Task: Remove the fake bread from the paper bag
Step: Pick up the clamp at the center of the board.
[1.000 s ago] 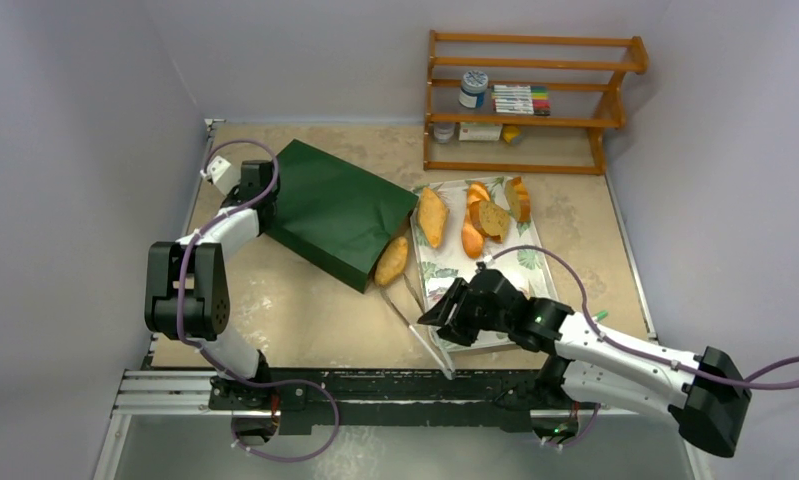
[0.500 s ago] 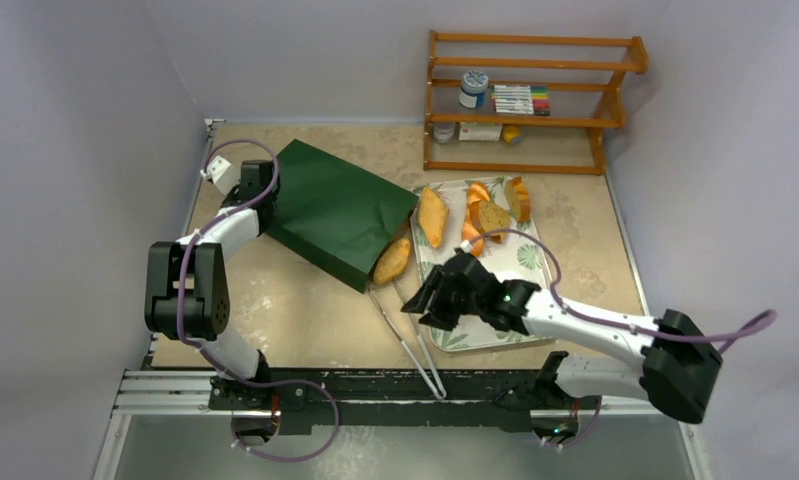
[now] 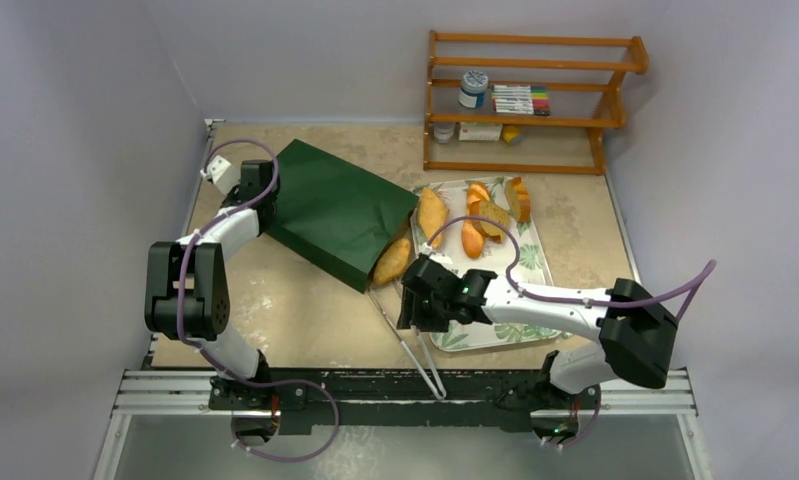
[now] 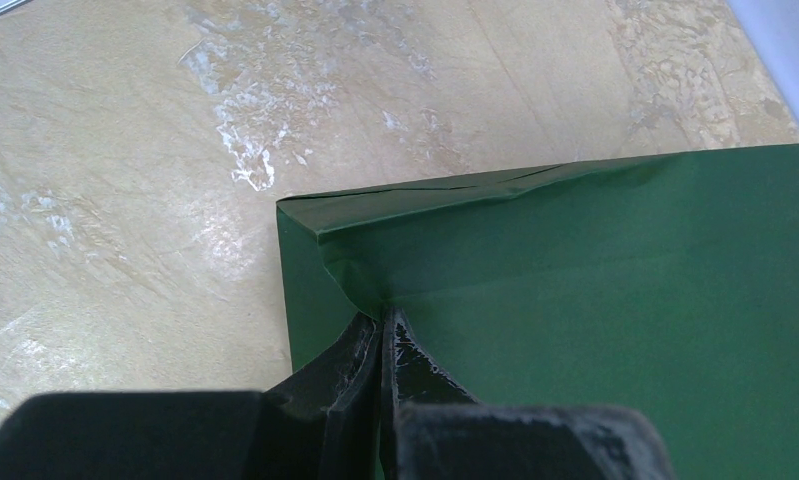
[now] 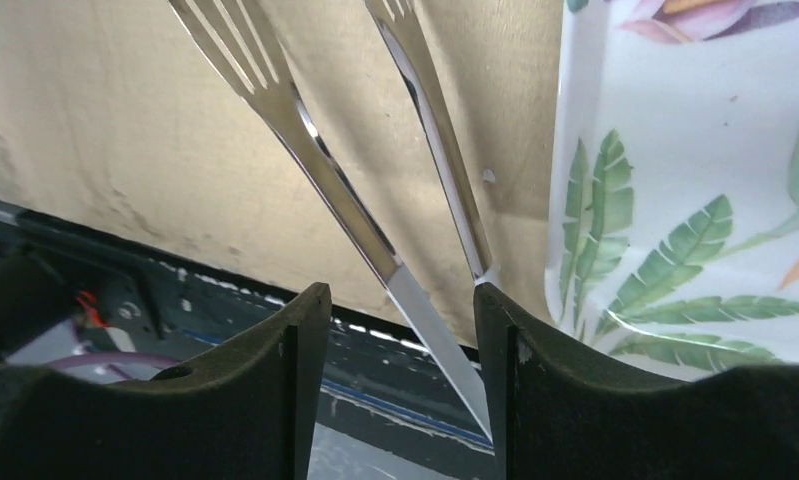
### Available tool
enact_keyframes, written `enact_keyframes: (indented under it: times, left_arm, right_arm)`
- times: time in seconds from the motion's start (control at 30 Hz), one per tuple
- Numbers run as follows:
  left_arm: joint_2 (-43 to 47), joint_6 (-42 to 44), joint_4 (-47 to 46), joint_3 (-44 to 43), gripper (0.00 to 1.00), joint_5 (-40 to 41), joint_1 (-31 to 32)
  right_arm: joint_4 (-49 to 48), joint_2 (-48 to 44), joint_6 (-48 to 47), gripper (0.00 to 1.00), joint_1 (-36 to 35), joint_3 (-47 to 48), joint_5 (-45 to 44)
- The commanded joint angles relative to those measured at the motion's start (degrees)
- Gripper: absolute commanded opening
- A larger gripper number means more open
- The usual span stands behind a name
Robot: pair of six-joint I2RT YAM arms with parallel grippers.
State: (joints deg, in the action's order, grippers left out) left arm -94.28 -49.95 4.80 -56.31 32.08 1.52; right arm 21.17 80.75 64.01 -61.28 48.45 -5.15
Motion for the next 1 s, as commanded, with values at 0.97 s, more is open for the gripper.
enact_keyframes:
  times: [0.97]
  left_arm:
    - [0.6, -0.7, -1.6, 0.6, 0.00, -1.2, -0.5]
  right_arm:
    - [0.6, 7.6, -10.3, 0.67, -8.6, 0.4, -5.7]
